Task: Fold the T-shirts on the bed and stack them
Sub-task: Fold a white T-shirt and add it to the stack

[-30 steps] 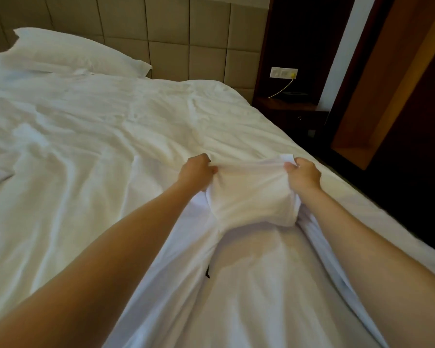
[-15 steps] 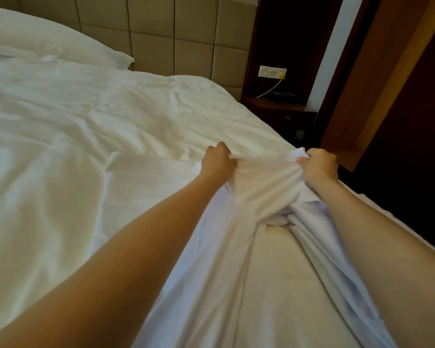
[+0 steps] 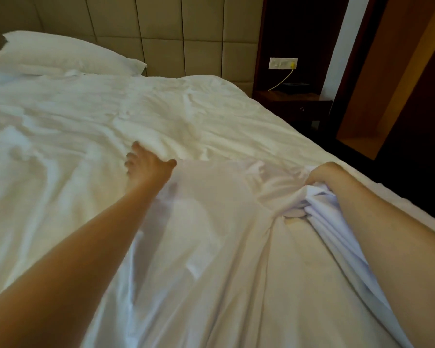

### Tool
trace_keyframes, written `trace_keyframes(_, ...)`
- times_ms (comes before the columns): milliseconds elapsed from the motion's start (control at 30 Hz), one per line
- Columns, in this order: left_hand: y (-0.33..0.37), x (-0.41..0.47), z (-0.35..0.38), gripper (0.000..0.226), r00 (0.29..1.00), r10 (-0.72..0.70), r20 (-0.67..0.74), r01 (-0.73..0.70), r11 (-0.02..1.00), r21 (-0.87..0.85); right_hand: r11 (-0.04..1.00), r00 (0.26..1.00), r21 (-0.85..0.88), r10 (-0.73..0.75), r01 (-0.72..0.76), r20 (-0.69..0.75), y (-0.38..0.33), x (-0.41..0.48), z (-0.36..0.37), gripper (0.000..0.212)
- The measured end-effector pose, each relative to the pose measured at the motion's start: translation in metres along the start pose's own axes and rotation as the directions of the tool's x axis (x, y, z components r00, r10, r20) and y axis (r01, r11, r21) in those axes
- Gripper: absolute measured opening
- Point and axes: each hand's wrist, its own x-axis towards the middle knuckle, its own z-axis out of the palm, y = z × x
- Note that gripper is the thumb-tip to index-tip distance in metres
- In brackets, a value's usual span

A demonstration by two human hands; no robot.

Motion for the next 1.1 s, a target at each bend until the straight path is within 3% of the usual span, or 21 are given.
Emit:
trace_keyframes(67, -0.011, 0.006, -0.010, 0.101, 0.974, -0.204, 0.097, 0.213, 0.972, -0.096, 0.996, 0.942, -0.083, -0.052, 0.026, -0.333, -0.004, -0.006, 0.007, 0.074)
trace_keyframes(133, -0.019, 0.013, -0.016, 0.104, 0.937, -0.311, 0.157, 0.337, 0.924, -0.182, 0.960, 0.860, -0.207, -0.265, 0.191, -0.437, -0.021, -0.021, 0.015, 0.069)
trace_keyframes(233, -0.028, 0.018, -0.022, 0.096, 0.932, -0.246, 0.265, 0.301, 0.934, -0.191, 0.857, 0.803, -0.184, -0.515, 0.481, -0.300, -0.060, -0.036, 0.030, 0.050)
trace_keyframes(333, -0.040, 0.018, -0.029, 0.072, 0.911, -0.208, 0.356, 0.292, 0.935, -0.201, 0.756, 0.764, -0.204, -0.643, 0.622, -0.054, -0.086, -0.042, 0.057, 0.053)
trace_keyframes(400, -0.051, 0.018, -0.032, 0.057, 0.863, -0.228, 0.451, 0.374, 0.888, -0.267, 0.730, 0.759, -0.242, -0.650, 0.639, 0.042, -0.094, -0.042, 0.074, 0.058)
trace_keyframes(500, -0.058, 0.018, -0.028, 0.036, 0.814, -0.196, 0.547, 0.463, 0.788, -0.407, 0.763, 0.792, -0.264, -0.610, 0.590, 0.007, -0.100, -0.033, 0.090, 0.052)
trace_keyframes(633, -0.056, 0.019, -0.006, 0.034, 0.885, -0.222, 0.410, 0.423, 0.750, -0.508, 0.796, 0.804, -0.272, -0.584, 0.541, -0.111, -0.105, -0.028, 0.095, 0.018)
trace_keyframes(867, -0.071, 0.046, -0.024, 0.030, 0.935, -0.201, 0.292, 0.336, 0.769, -0.545, 0.787, 0.748, -0.278, -0.614, 0.551, -0.254, -0.126, -0.037, 0.108, 0.029)
trace_keyframes(1100, -0.097, 0.092, -0.065, 0.047, 0.965, -0.221, 0.144, 0.264, 0.796, -0.544, 0.760, 0.680, -0.255, -0.650, 0.598, -0.340, -0.179, -0.058, 0.139, 0.028)
